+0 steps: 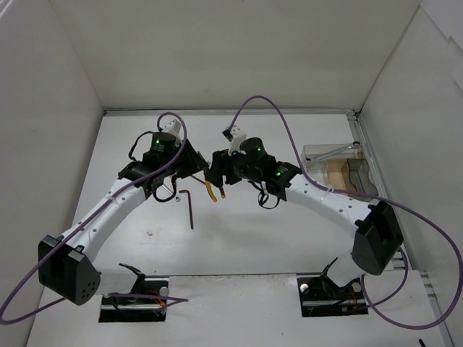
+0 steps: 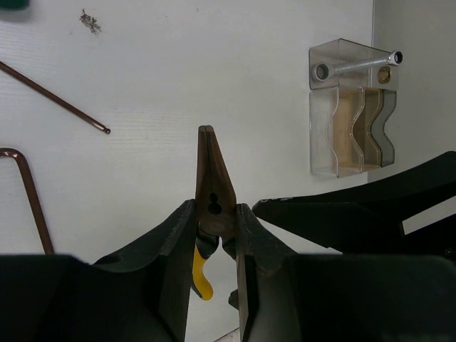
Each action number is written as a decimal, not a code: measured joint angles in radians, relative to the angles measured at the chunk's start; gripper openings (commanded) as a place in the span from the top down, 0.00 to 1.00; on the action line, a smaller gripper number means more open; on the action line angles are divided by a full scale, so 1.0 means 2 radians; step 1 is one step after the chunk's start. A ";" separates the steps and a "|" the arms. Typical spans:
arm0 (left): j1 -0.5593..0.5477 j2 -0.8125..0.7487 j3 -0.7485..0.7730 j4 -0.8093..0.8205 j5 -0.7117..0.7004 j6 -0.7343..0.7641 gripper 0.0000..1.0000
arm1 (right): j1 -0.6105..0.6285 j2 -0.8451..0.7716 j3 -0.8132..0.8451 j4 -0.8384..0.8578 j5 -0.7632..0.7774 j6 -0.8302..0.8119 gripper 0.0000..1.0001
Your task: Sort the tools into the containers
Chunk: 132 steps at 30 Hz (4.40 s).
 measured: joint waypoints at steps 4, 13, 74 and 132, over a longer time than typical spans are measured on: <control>-0.008 0.000 0.004 0.001 0.000 -0.002 1.00 | 0.000 0.007 0.005 0.002 0.001 0.000 0.45; -0.023 0.000 0.010 0.008 0.002 -0.003 1.00 | 0.007 0.019 0.008 0.004 0.003 -0.002 0.59; 0.092 0.009 -0.024 -0.093 -0.086 0.209 0.04 | -0.552 -0.073 -0.088 -0.073 0.054 -0.378 1.00; 0.094 0.075 -0.028 -0.052 -0.047 0.218 0.08 | -0.596 0.090 -0.049 -0.028 -0.004 -0.359 0.62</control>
